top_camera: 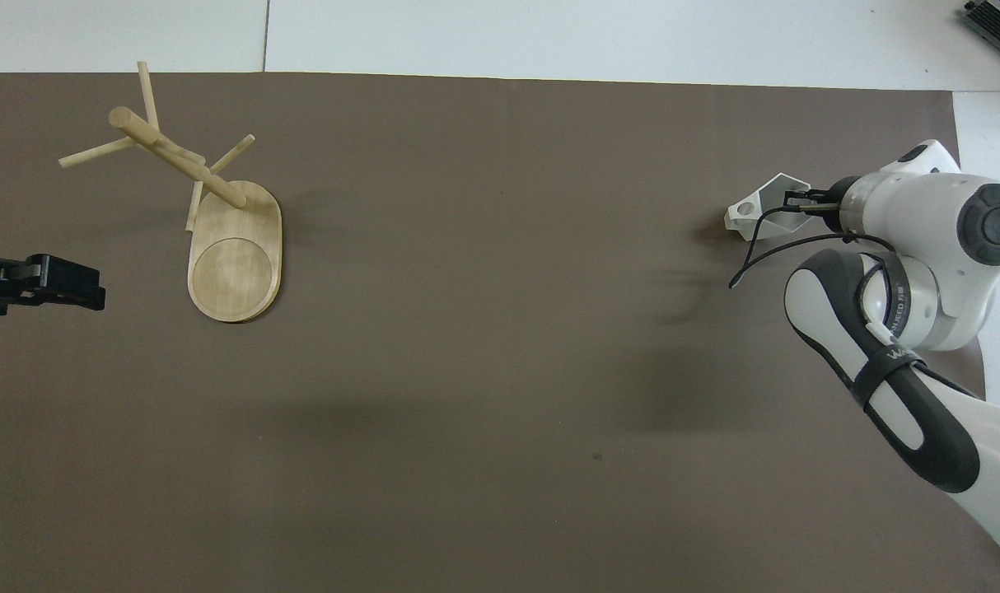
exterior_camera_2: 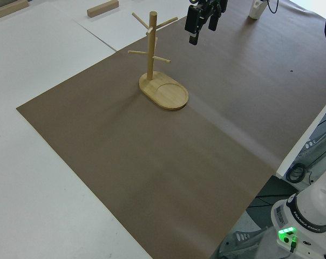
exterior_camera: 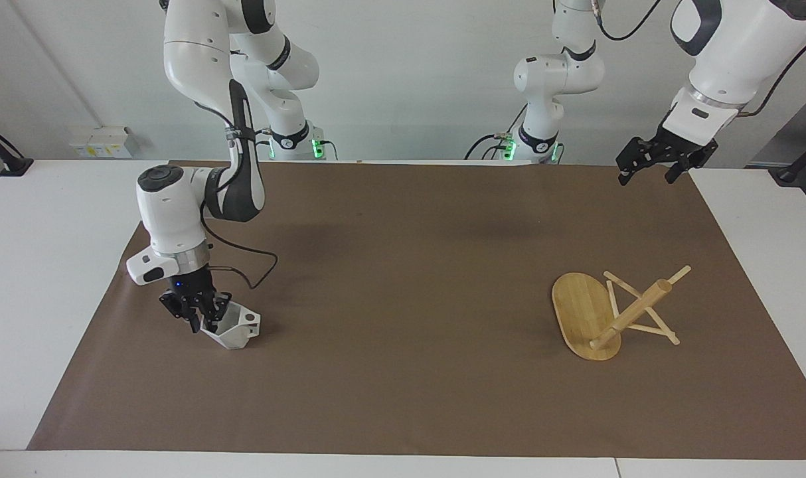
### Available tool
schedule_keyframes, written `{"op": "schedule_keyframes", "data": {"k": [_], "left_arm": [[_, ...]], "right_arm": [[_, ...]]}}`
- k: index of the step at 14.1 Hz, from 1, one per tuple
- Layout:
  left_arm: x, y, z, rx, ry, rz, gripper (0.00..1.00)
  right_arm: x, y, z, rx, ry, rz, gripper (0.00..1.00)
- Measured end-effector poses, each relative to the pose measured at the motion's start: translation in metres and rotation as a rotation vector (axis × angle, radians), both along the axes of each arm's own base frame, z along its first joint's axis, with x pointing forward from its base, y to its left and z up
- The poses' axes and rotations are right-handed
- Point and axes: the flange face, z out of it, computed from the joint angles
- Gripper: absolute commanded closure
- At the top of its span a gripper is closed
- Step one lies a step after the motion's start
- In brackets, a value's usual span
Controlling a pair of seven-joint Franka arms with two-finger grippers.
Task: Hang cup on rack
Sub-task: 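Close the right gripper on the white cup's handle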
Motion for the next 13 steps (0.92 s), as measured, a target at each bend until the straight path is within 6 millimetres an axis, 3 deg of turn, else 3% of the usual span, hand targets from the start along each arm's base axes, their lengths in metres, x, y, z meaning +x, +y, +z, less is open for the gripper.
{"op": "schedule_keyframes", "data": {"k": [3, 7, 13], "left_arm": [[-0.008, -0.002, -0.003, 0.002, 0.013, -0.004, 0.00], [-0.010, -0.002, -0.002, 0.003, 0.012, -0.004, 0.00], [-0.011, -0.002, -0.003, 0.003, 0.013, -0.003, 0.00]], "right_arm": [[0.000, 0.003, 0.000, 0.002, 0.000, 0.005, 0.83], [0.002, 0.008, 0.002, 0.005, 0.014, 0.013, 0.92], [0.006, 0.009, 0.013, 0.006, 0.030, 0.013, 1.00]]}}
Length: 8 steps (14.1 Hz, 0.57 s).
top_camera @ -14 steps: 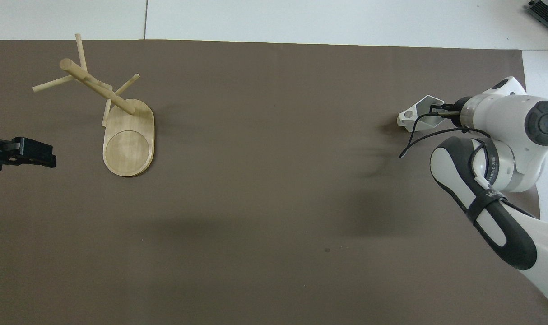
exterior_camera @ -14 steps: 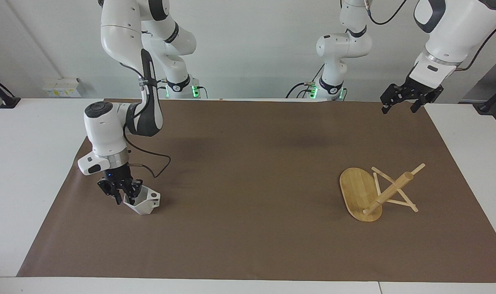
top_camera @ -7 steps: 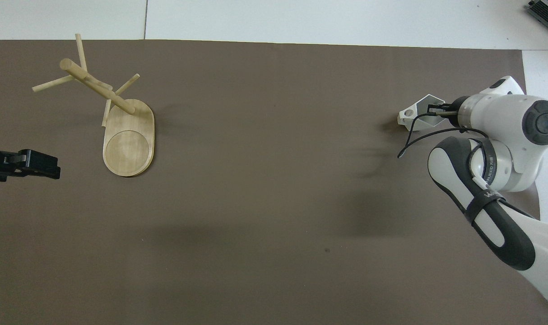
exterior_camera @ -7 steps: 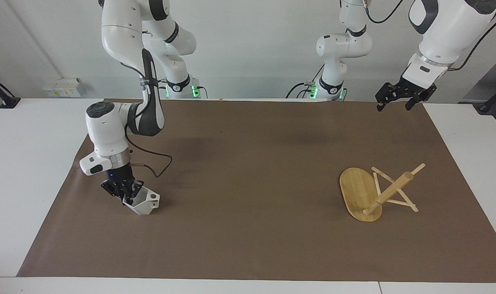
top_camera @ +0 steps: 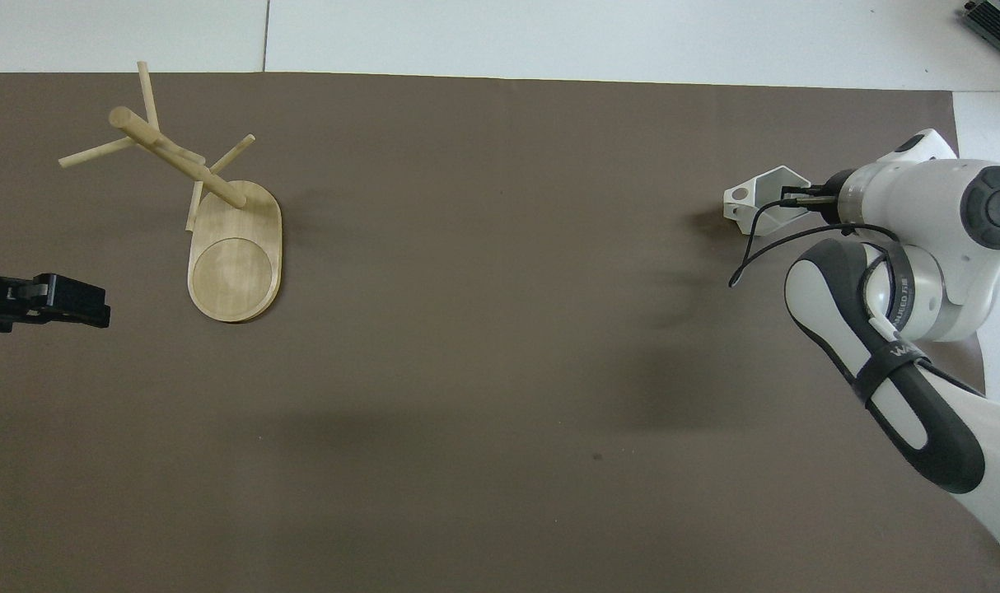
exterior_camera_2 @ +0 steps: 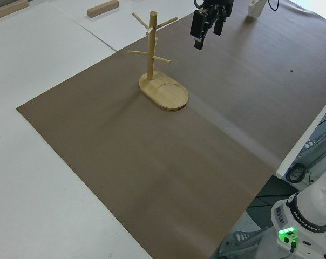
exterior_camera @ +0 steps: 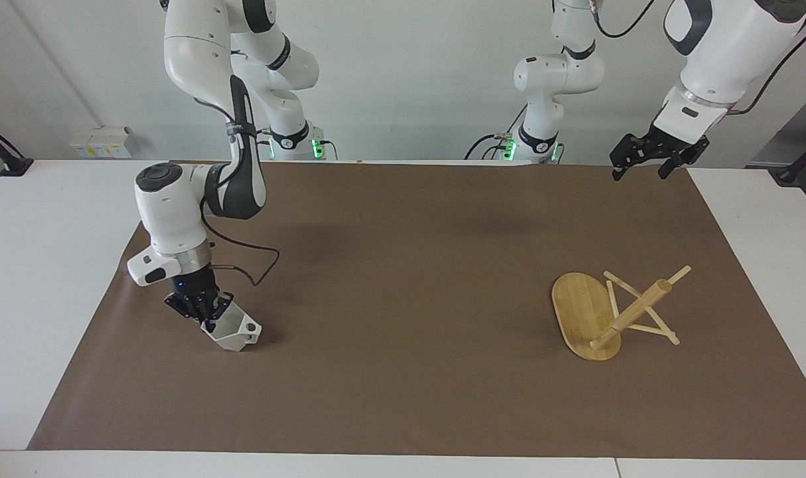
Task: Hang cup on rack
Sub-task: 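Close the right gripper on the white cup's handle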
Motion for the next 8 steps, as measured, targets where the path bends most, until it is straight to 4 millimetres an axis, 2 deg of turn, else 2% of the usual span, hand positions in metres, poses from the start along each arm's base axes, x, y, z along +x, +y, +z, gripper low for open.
{"op": "schedule_keyframes", "data": {"k": [5, 8], "left_arm": [[0.000, 0.004, 0.000, 0.000, 0.000, 0.010, 0.00], [0.000, 0.001, 0.000, 0.002, -0.001, 0.034, 0.00]], "right_arm": [[0.001, 0.004, 0.007, 0.002, 0.009, 0.005, 1.00], [0.002, 0.021, 0.034, 0.014, 0.033, 0.028, 1.00]]}}
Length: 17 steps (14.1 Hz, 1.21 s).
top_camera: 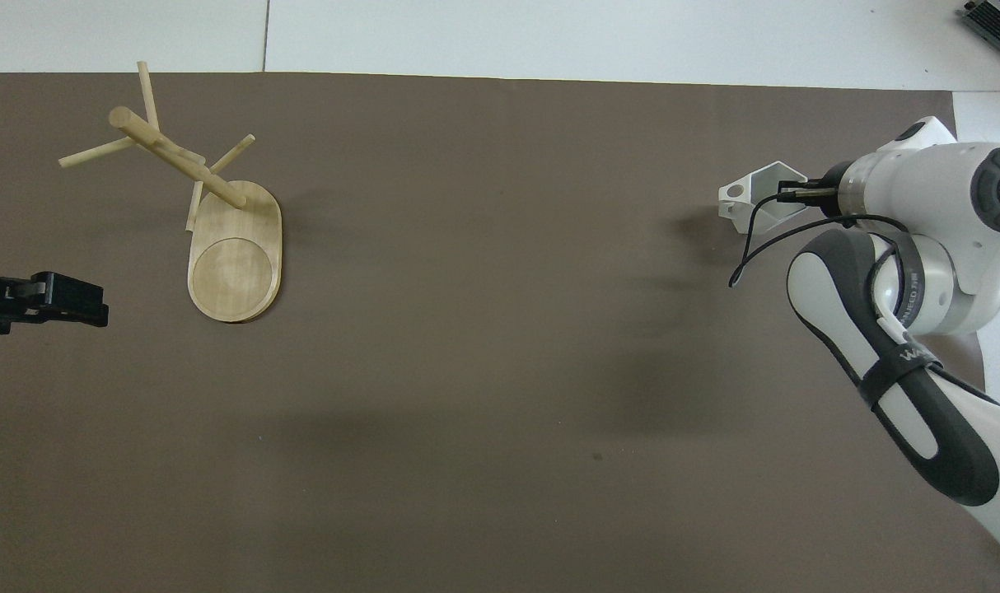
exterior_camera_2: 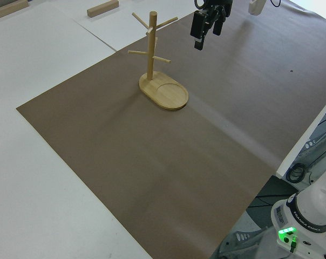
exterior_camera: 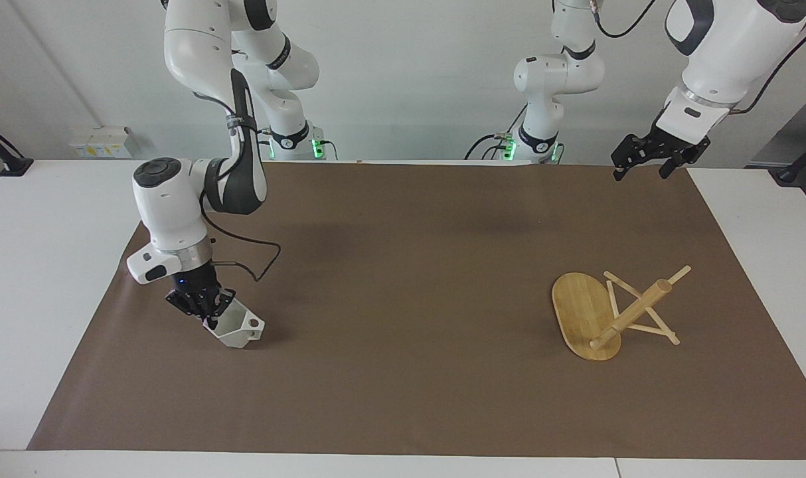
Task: Hang cup on rack
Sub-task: 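Close the right gripper on the white cup's handle, then lift the cup with the right gripper while the left gripper approaches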
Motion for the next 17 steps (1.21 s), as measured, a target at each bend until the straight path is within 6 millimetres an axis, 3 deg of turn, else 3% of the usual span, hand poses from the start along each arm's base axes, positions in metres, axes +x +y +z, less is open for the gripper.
{"op": "schedule_keyframes", "data": {"k": [3, 8, 14, 17], "left_arm": [[0.000, 0.000, 0.000, 0.000, 0.000, 0.007, 0.00], [-0.002, -0.007, -0.005, 0.004, 0.011, 0.012, 0.00], [-0.014, -0.019, -0.010, -0.080, 0.091, 0.217, 0.00], [-0.023, -0.027, -0.013, -0.123, 0.148, 0.401, 0.00]], "right_arm": [[-0.004, 0.015, 0.033, 0.040, 0.015, 0.001, 1.00], [-0.014, 0.017, 0.067, 0.054, 0.119, 0.000, 1.00], [-0.037, 0.002, 0.116, 0.052, 0.152, -0.022, 1.00], [-0.053, -0.005, 0.136, 0.052, 0.189, -0.034, 1.00]]}}
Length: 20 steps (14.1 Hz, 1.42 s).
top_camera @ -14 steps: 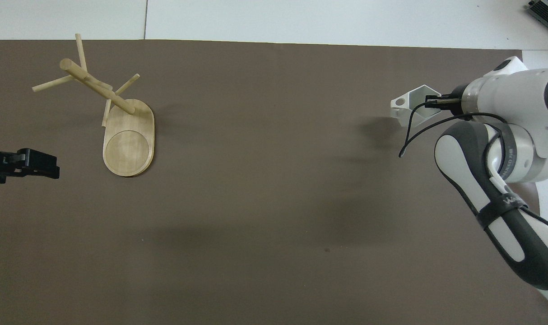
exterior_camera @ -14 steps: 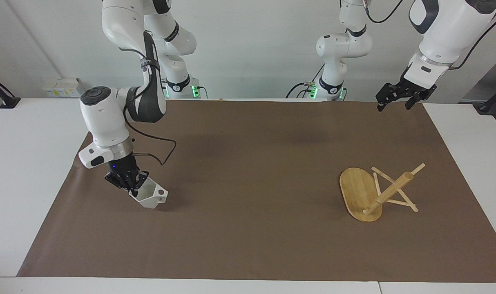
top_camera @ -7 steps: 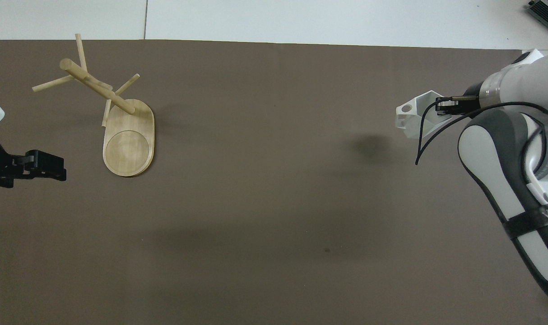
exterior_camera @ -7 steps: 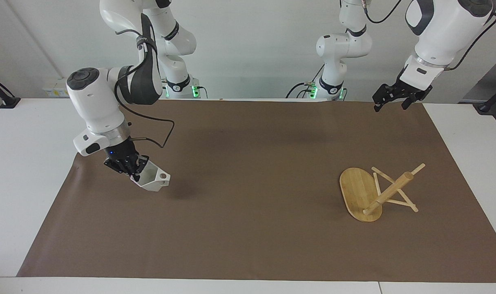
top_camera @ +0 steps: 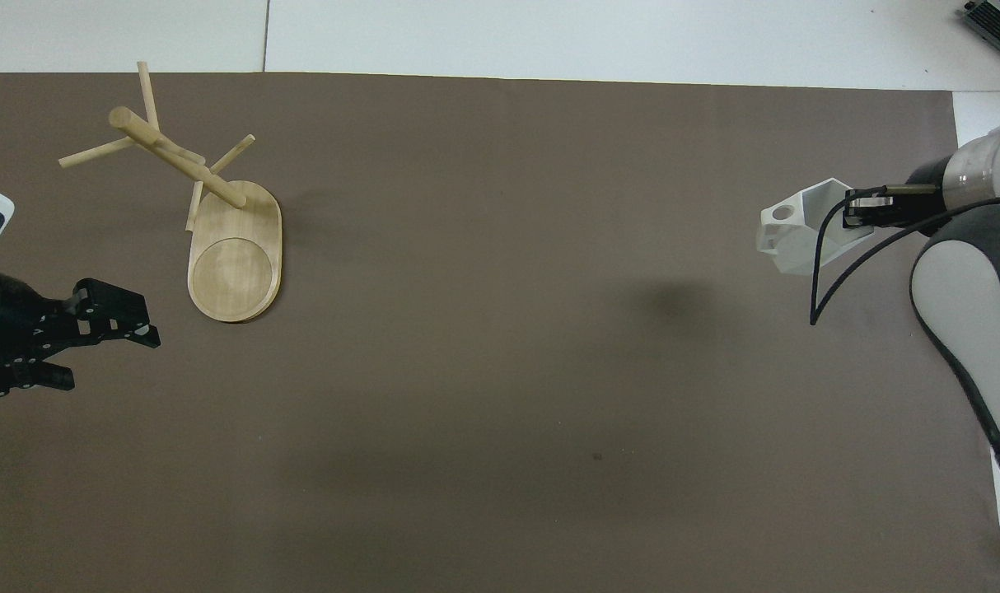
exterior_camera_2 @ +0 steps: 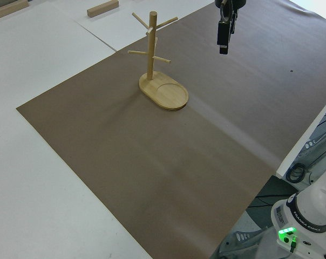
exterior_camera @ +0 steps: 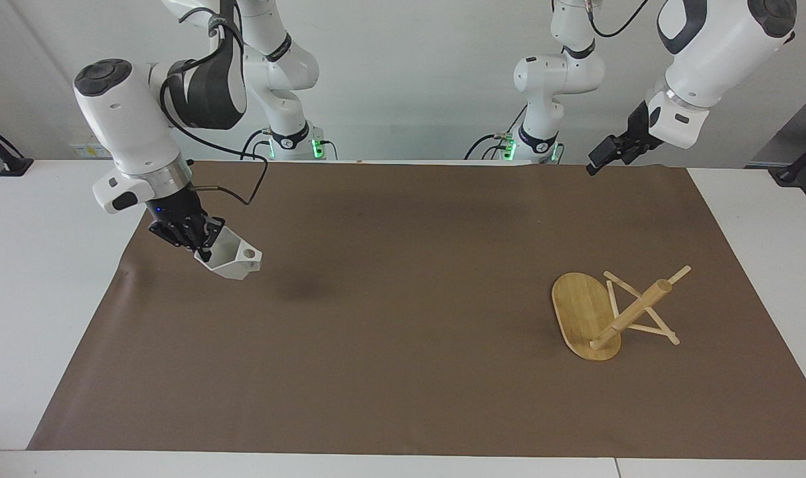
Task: Hang cup on rack
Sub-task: 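Lift the cup with the right gripper while the left gripper approaches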
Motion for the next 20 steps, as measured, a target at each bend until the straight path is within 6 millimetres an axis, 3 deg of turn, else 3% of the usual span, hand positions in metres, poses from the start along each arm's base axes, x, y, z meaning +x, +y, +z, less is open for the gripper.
{"op": "schedule_keyframes", "data": {"k": [7, 11, 15, 20], "left_arm": [[-0.014, -0.033, -0.014, -0.157, 0.165, 0.527, 0.00], [-0.020, -0.048, -0.030, -0.295, 0.282, 0.688, 0.00], [-0.014, -0.057, -0.041, -0.471, 0.369, 0.806, 0.00], [-0.007, -0.079, -0.066, -0.631, 0.538, 0.934, 0.00]], "right_arm": [[-0.023, -0.001, 0.052, 0.009, 0.085, -0.048, 1.00], [-0.026, 0.018, 0.064, 0.071, 0.102, -0.098, 1.00], [-0.025, 0.051, 0.069, 0.295, 0.127, -0.199, 1.00], [-0.028, 0.139, 0.077, 0.350, 0.096, -0.118, 1.00]]}}
